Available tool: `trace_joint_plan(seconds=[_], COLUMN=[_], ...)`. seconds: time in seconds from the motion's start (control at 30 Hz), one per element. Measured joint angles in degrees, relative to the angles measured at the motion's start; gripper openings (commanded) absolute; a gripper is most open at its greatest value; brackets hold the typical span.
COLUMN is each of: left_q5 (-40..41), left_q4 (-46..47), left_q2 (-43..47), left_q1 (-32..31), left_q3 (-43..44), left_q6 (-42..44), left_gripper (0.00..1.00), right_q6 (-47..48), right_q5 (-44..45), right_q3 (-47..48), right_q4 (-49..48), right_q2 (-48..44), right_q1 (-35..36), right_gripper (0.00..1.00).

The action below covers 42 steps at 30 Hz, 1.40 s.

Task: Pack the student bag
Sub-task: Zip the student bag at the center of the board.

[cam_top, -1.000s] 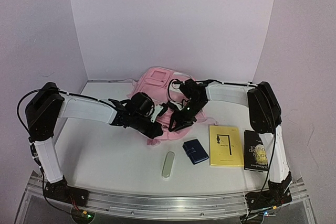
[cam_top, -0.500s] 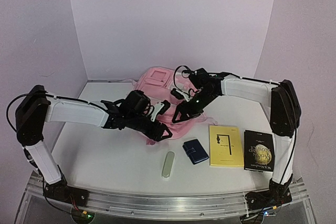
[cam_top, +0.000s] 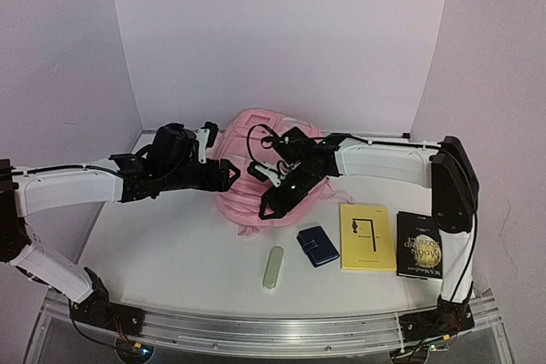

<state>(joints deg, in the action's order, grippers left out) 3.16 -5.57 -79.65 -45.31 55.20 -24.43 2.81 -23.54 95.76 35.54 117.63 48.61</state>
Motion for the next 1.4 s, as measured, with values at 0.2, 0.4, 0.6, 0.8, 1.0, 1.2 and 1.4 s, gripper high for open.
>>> trace_joint_plan(seconds=[0.2,0.4,0.6,0.8,1.0,1.2,1.4], left_q5=[3.4,5.12,5.41,5.02,0.24,-6.21,-5.64], left_q4=[-2.0,-1.92,-1.95,-1.96,-1.56,0.44,3.88], left_q2=[1.32,2.53,2.54,2.98,4.16,8.19,3.79], left_q1=[0.01,0.28,1.25,4.61,5.09,4.89,0.79], left_q3=[-1.89,-2.72,-3.73,-5.7,-7.81,-14.72,-14.64], left_q6=[-2.25,-2.9,-2.67,-1.11,11.24,27.99,40.25], left_gripper=[0.73,0.73,0.73,0.73,0.66,0.62,0.56], right_q6=[-0.02,-0.01,-0.16,0.1,0.13,-0.17,-1.34], right_q5=[4.31,5.93,7.16,7.97,7.74,6.59,3.28], right_q3=[0.92,1.13,1.93,1.92,0.19,-0.39,-0.37], right_q4=[-2.44,-3.66,-4.45,-4.86,-5.14,-5.11,-4.87], right_q2=[3.53,5.38,6.31,6.33,4.74,3.54,3.54], right_q1=[0.27,0.16,0.07,0.05,0.06,-0.24,-1.64], right_gripper=[0.43,0.27,0.03,0.0,0.0,0.0,0.0])
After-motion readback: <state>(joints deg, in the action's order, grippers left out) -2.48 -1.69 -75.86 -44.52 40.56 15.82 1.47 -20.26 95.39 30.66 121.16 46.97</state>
